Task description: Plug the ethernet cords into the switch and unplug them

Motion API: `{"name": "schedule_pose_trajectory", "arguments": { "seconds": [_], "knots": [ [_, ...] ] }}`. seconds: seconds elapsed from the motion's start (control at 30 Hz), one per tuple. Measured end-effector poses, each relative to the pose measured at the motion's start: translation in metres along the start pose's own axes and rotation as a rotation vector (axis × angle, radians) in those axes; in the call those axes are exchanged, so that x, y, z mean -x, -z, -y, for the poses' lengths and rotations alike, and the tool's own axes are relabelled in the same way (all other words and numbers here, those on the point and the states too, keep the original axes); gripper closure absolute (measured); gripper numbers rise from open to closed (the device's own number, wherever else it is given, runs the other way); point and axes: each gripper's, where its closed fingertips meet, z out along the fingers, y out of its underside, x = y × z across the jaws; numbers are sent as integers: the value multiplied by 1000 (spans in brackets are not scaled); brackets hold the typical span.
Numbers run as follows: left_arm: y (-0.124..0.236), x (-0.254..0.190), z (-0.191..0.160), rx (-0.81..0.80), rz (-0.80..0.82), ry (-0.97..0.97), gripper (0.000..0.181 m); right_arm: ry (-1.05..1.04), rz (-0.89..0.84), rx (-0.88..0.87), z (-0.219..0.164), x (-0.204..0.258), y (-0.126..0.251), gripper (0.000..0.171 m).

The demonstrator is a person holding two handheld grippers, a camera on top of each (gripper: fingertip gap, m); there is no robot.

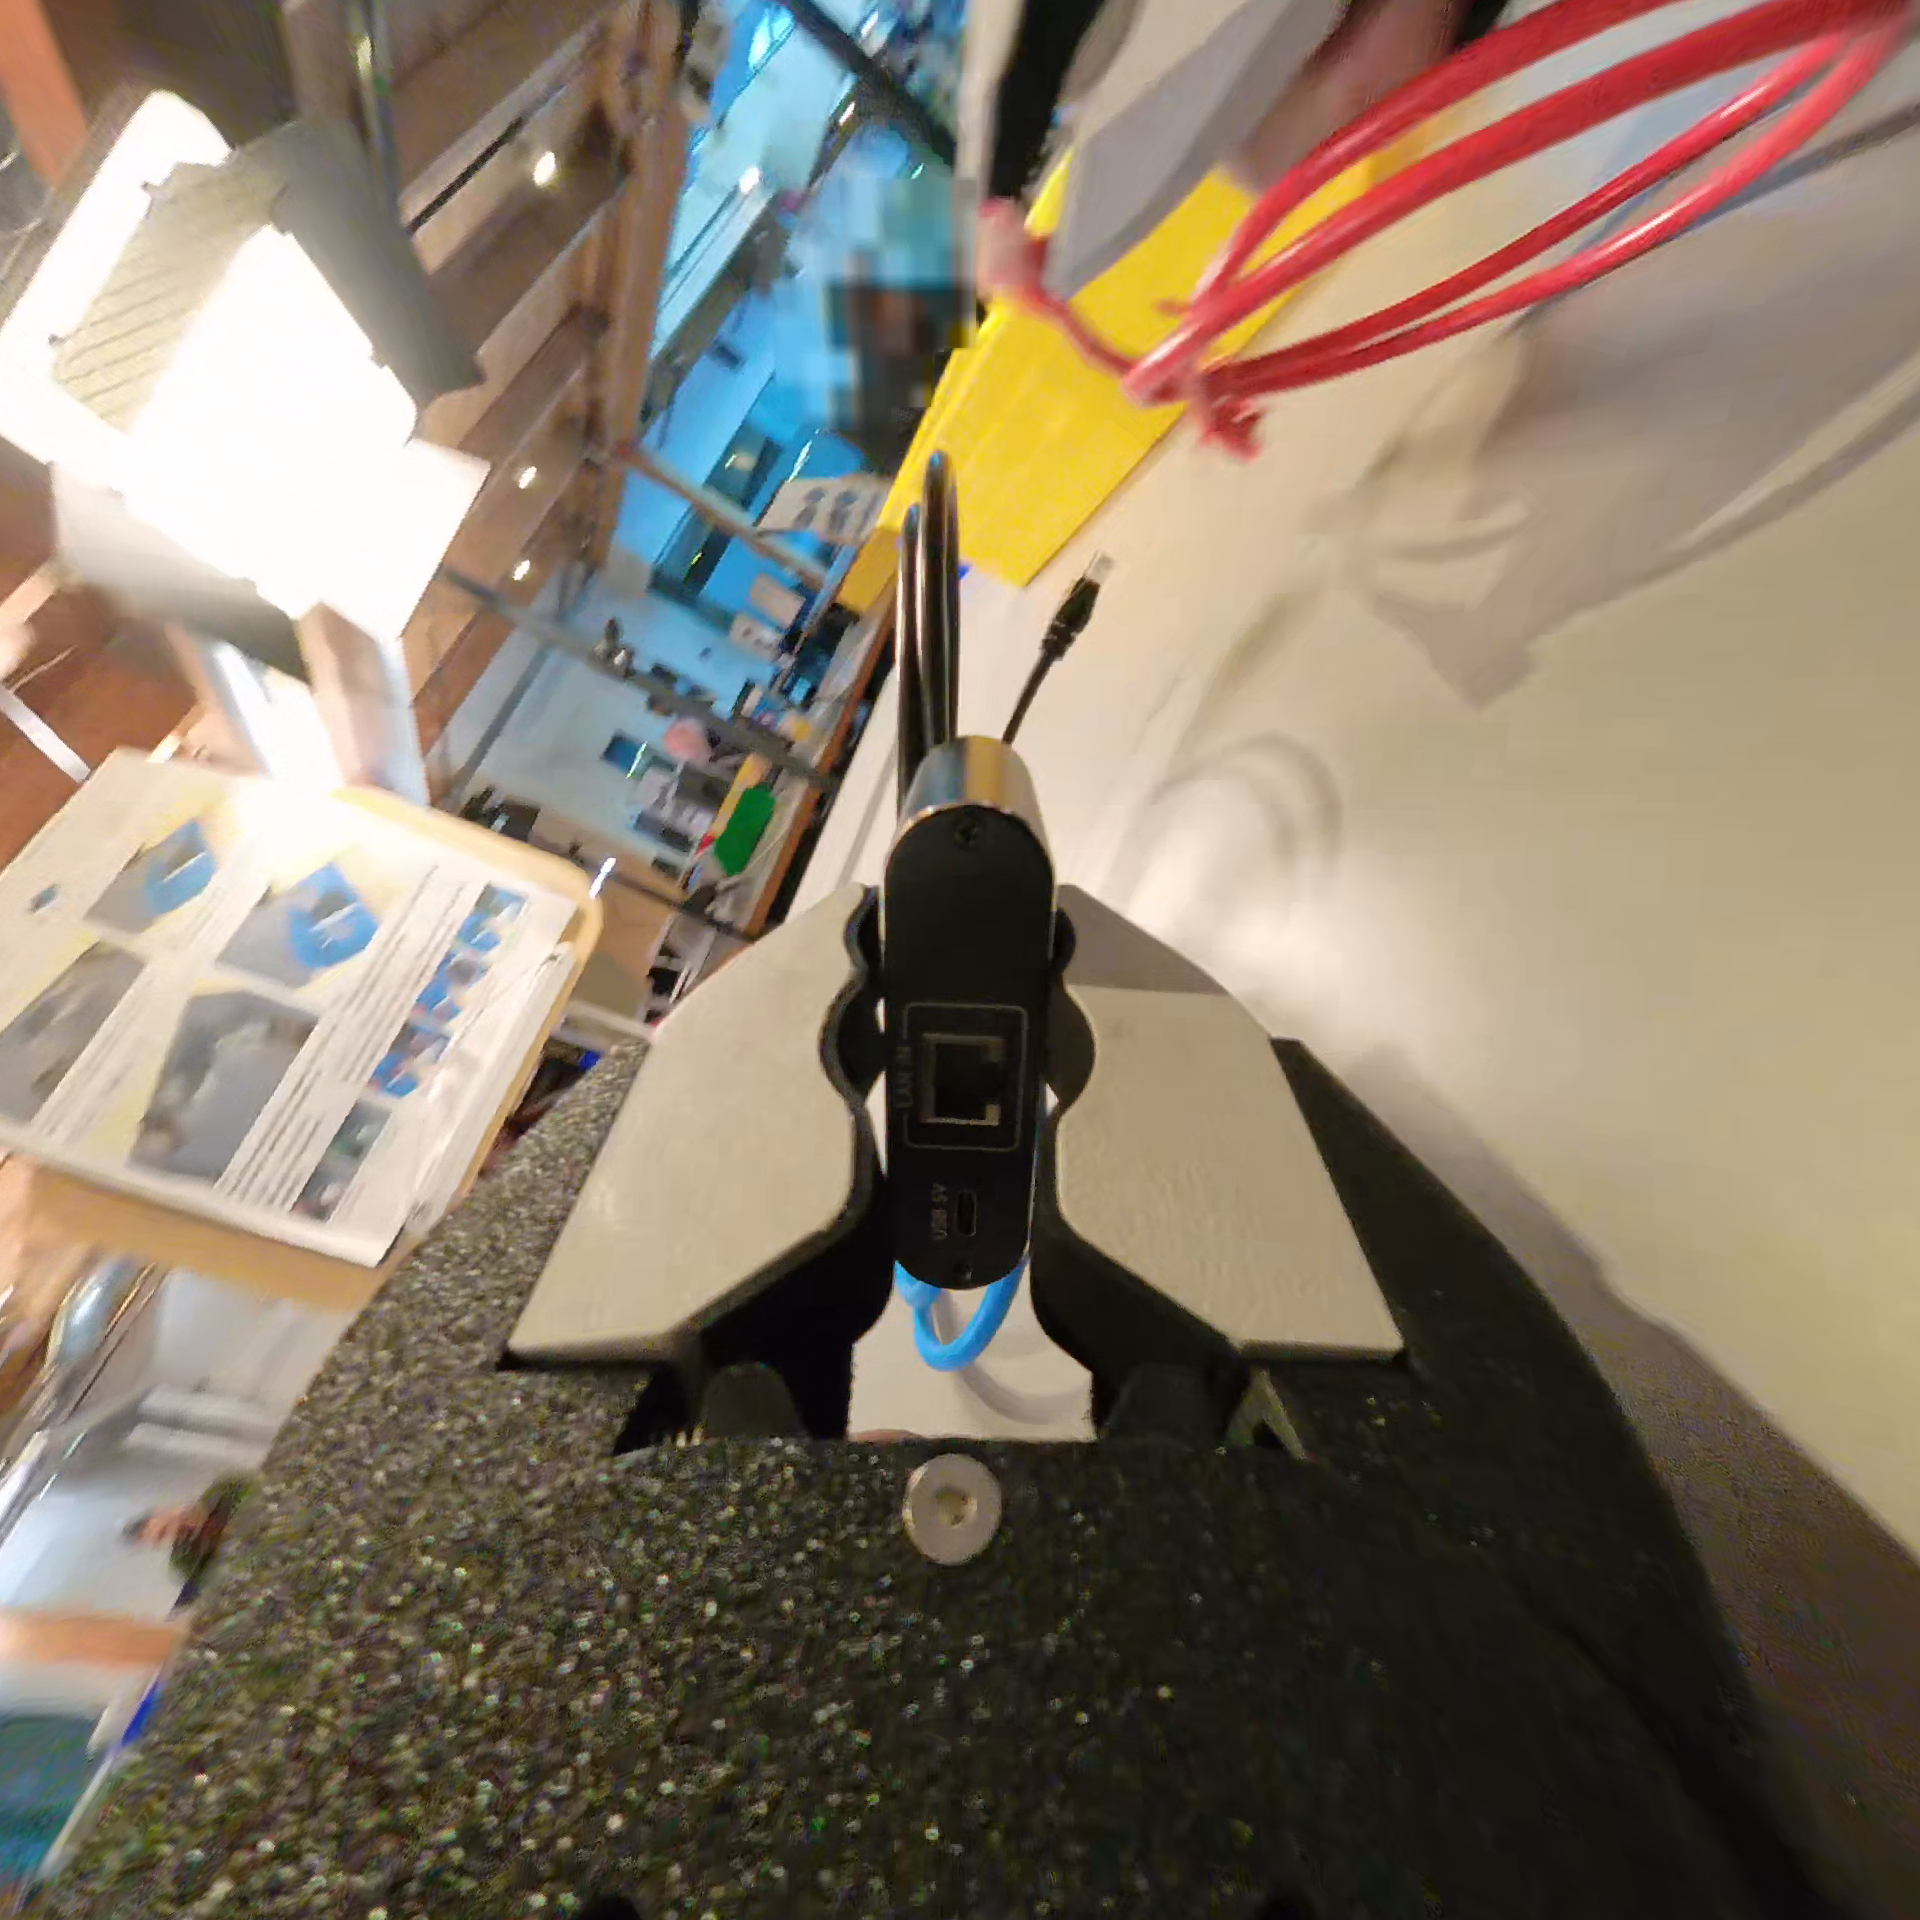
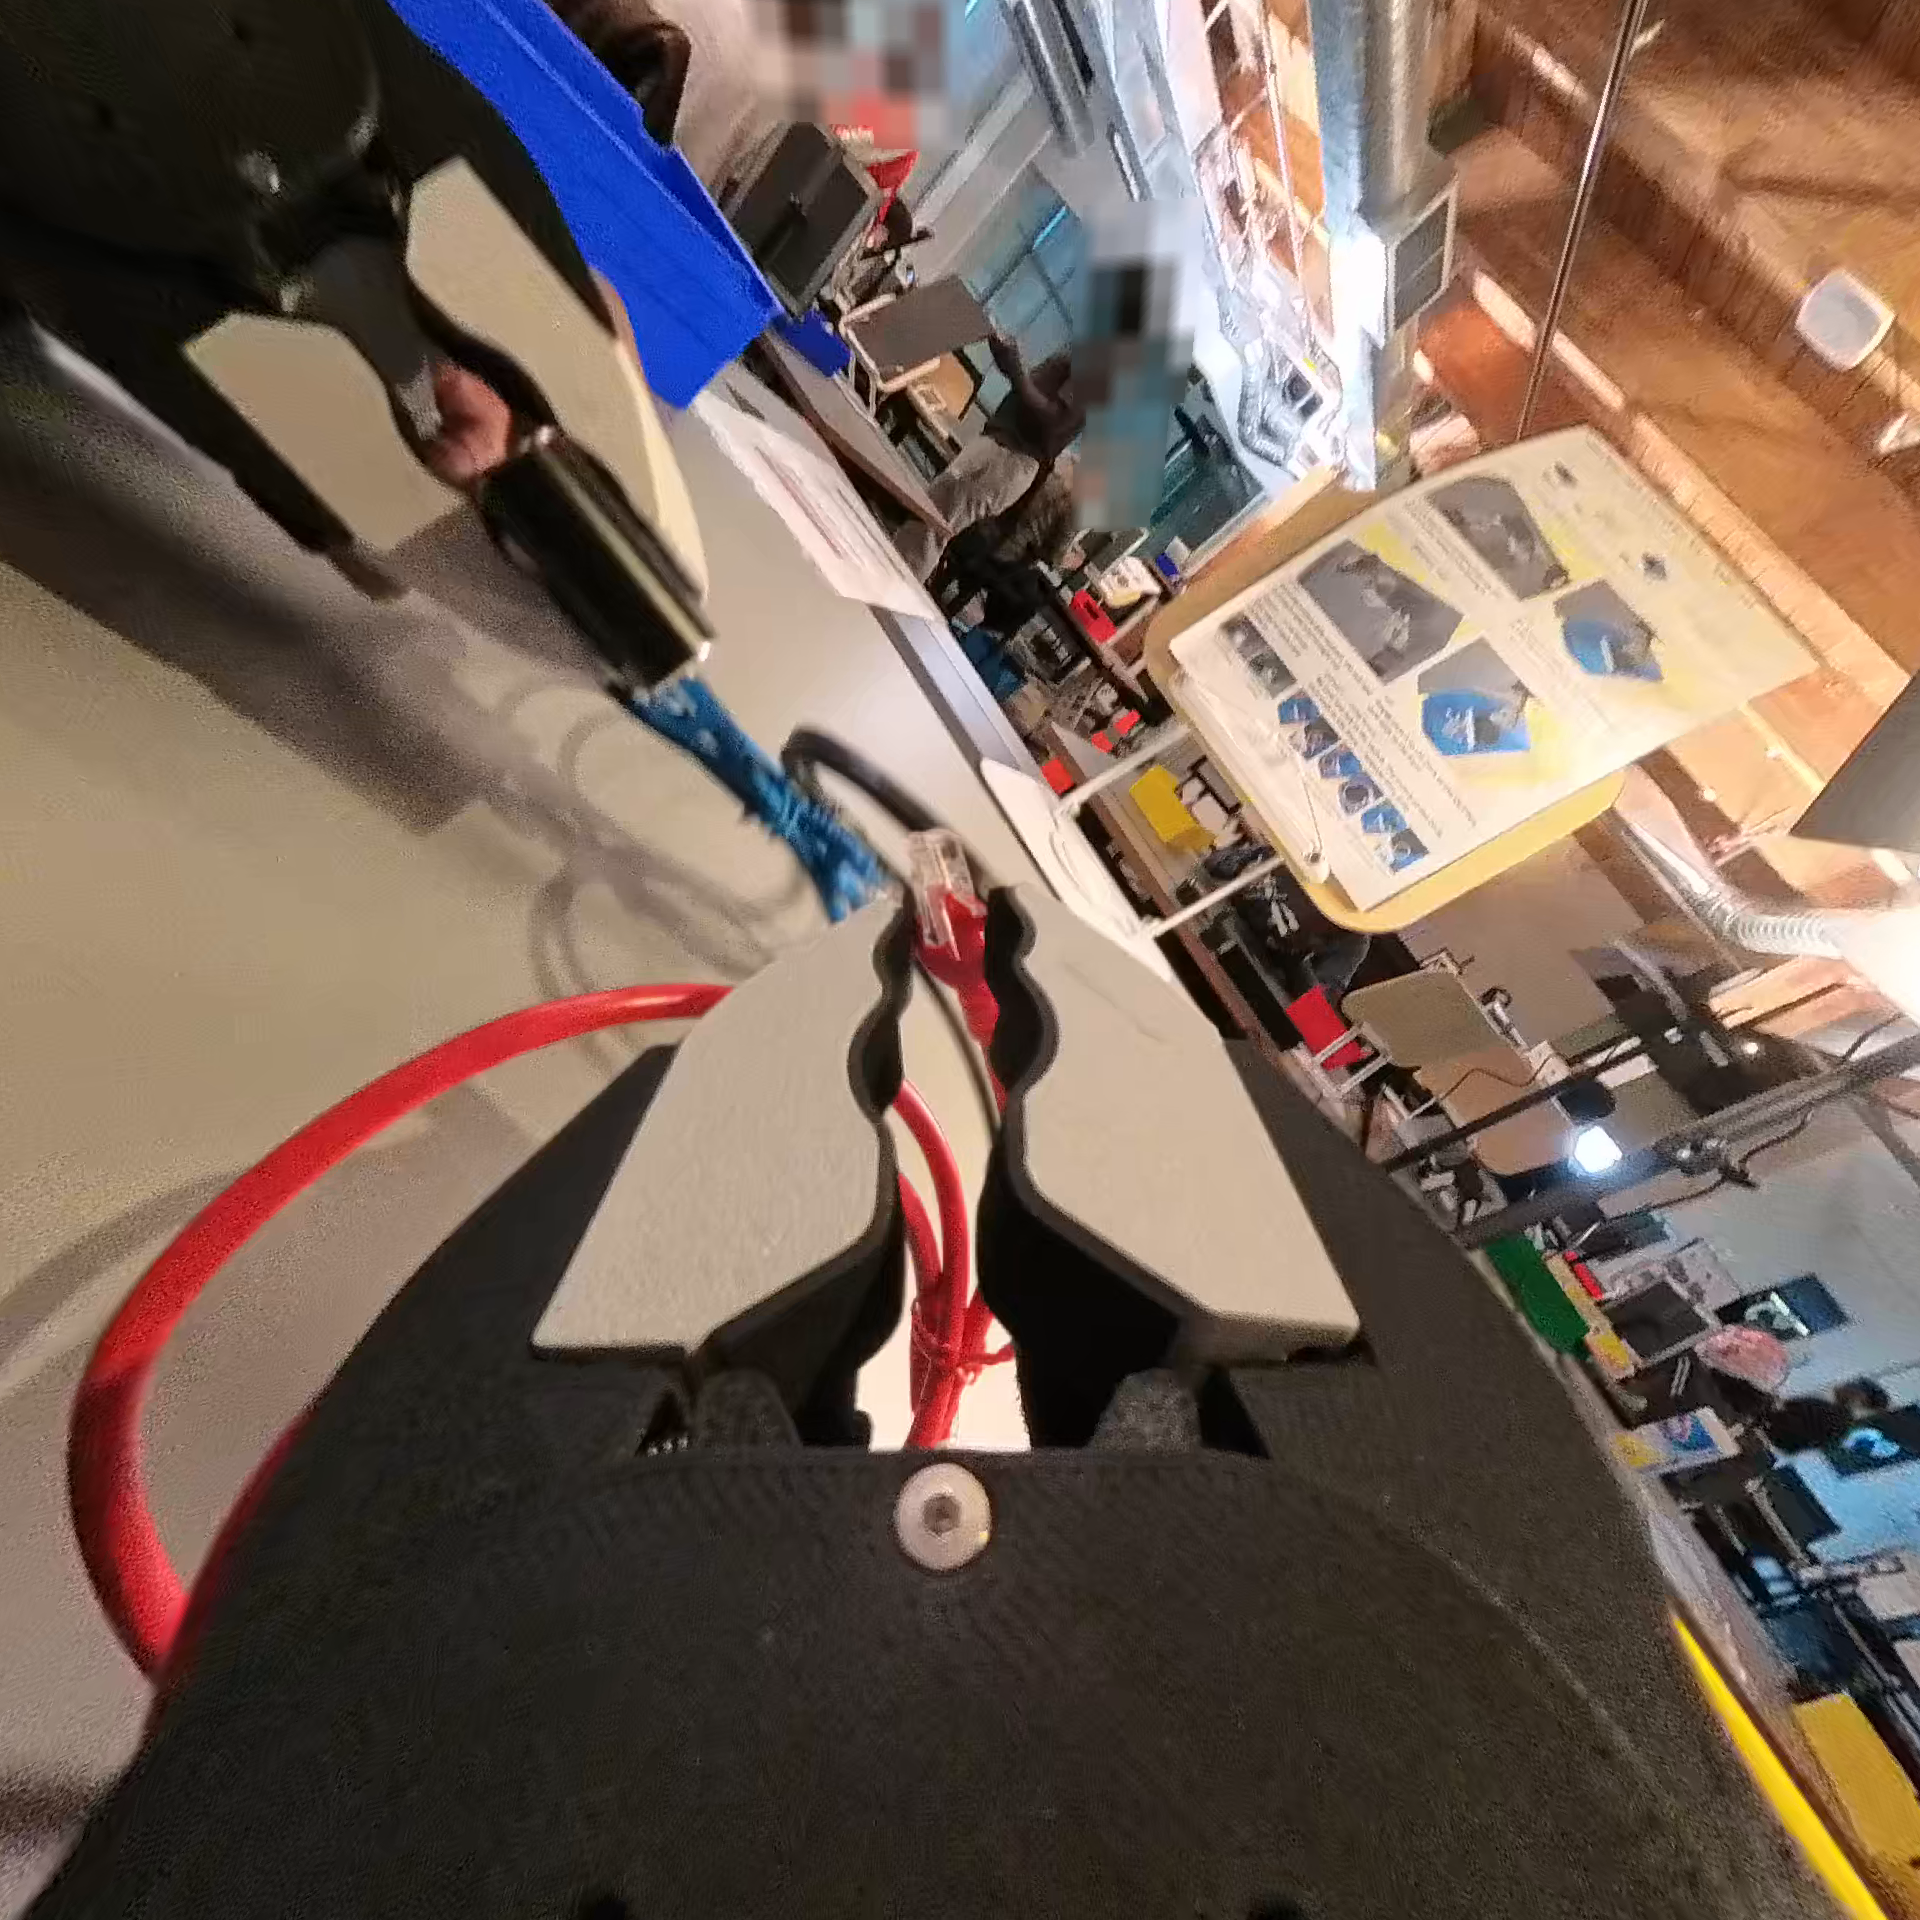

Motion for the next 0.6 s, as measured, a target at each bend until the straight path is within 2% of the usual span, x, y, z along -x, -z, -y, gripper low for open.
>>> {"name": "schedule_pose_trajectory", "arguments": {
  "seconds": [0.13,0.27,0.5,0.6],
  "knots": [
    [-1,22,-26,141,111,6,154,-27,-21,103,-31,-9,-1,156],
    [-4,19,-37,215,110,-57,154,-69,-32,231,-62,-12,-5,154],
    [-5,16,-38,228,101,-88,154,-261,-1,205,-63,-31,16,143],
    [-6,16,-38,230,98,-91,154,-407,16,273,-77,-43,34,141]
  ]
}}
